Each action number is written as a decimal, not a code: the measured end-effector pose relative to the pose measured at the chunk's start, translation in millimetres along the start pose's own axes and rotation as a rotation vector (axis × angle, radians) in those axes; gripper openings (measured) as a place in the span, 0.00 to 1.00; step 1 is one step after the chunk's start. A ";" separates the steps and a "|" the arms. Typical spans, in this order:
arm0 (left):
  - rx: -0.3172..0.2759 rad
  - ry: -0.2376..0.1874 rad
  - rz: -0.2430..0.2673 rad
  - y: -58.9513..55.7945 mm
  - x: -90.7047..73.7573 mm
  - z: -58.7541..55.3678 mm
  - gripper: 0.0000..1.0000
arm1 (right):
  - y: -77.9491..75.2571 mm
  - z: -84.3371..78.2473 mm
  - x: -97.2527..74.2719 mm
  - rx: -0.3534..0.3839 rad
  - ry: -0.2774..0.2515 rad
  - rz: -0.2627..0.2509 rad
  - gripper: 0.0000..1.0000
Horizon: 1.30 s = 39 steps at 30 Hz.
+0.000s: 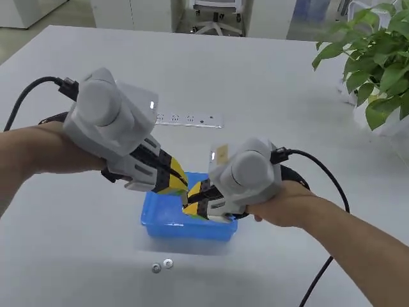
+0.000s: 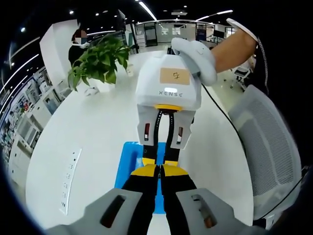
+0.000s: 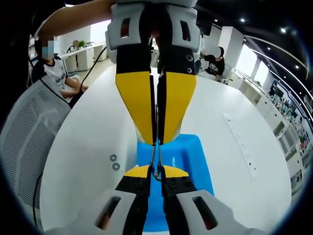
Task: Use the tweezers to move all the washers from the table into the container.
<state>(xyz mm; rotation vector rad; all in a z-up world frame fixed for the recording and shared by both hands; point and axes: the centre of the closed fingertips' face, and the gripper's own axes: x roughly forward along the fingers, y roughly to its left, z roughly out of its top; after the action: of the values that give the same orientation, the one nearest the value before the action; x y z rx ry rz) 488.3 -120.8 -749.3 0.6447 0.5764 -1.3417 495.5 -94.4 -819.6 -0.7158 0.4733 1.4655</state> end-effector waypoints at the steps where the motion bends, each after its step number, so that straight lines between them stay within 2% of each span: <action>1: 0.000 0.002 -0.002 0.9 1.8 -1.5 0.06 | -0.3 -1.1 1.1 0.000 0.000 0.002 0.10; 13: -0.016 0.014 -0.008 11.9 14.6 -14.7 0.06 | -9.9 -14.0 14.9 0.019 0.000 0.012 0.10; 23: -0.030 0.025 -0.017 16.0 23.6 -24.8 0.06 | -13.1 -23.4 25.4 0.032 0.013 0.023 0.10; 39: -0.030 0.026 -0.024 15.4 30.2 -27.3 0.06 | -12.5 -30.3 28.8 0.038 0.022 0.027 0.10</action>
<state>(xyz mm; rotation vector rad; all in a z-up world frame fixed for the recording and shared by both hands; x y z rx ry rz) 507.5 -120.5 -788.5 0.6331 0.6266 -1.3463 514.0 -93.9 -859.1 -0.6985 0.5280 1.4719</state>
